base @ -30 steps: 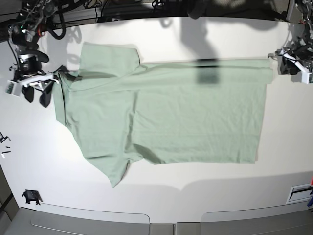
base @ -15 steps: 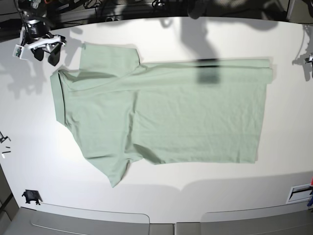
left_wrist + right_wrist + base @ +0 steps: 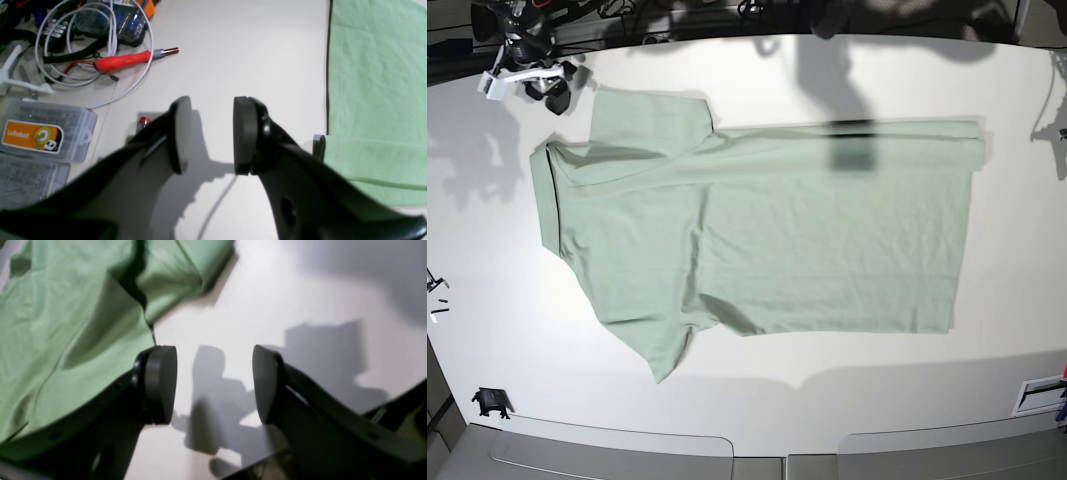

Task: Fold the T-shirt properly
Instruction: 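Open both grippers and release the shirt edge, then move the right gripper onto the shirt near the sleeve and grasp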

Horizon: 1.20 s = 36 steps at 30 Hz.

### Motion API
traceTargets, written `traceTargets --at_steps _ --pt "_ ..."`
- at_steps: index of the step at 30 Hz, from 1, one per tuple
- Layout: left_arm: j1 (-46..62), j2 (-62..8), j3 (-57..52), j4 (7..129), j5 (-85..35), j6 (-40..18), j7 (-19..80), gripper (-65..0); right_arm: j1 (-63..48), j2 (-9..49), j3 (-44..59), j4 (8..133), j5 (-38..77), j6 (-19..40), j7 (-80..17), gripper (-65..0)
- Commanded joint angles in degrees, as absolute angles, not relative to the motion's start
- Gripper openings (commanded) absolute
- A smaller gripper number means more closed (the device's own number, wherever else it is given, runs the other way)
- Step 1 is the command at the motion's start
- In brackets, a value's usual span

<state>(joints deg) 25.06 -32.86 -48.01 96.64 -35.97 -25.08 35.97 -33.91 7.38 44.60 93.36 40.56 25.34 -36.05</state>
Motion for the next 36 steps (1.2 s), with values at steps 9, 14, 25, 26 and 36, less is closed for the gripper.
traceTargets --at_steps 9,14,25,26,36 --pt "24.9 -34.2 -48.6 97.5 -36.5 -25.0 33.2 -45.6 -33.0 8.3 43.1 91.1 41.1 26.2 -35.4 -31.6" --pt "24.9 -34.2 -48.6 97.5 -36.5 -25.0 32.9 -45.6 -33.1 8.2 35.6 91.1 41.1 26.7 -36.1 -31.6" --pt "24.9 -34.2 -48.6 97.5 -36.5 -25.0 34.0 -45.6 -33.1 8.3 28.1 91.1 40.8 26.6 -36.0 -31.6" --pt "24.9 -34.2 -48.6 97.5 -36.5 -25.0 34.3 -45.6 -33.1 8.3 28.2 91.1 40.8 26.6 -36.0 -31.6" --pt "24.9 -34.2 -48.6 97.5 -36.6 -25.0 34.3 -45.6 -32.4 8.3 28.1 91.1 47.2 26.6 -36.4 -65.0"
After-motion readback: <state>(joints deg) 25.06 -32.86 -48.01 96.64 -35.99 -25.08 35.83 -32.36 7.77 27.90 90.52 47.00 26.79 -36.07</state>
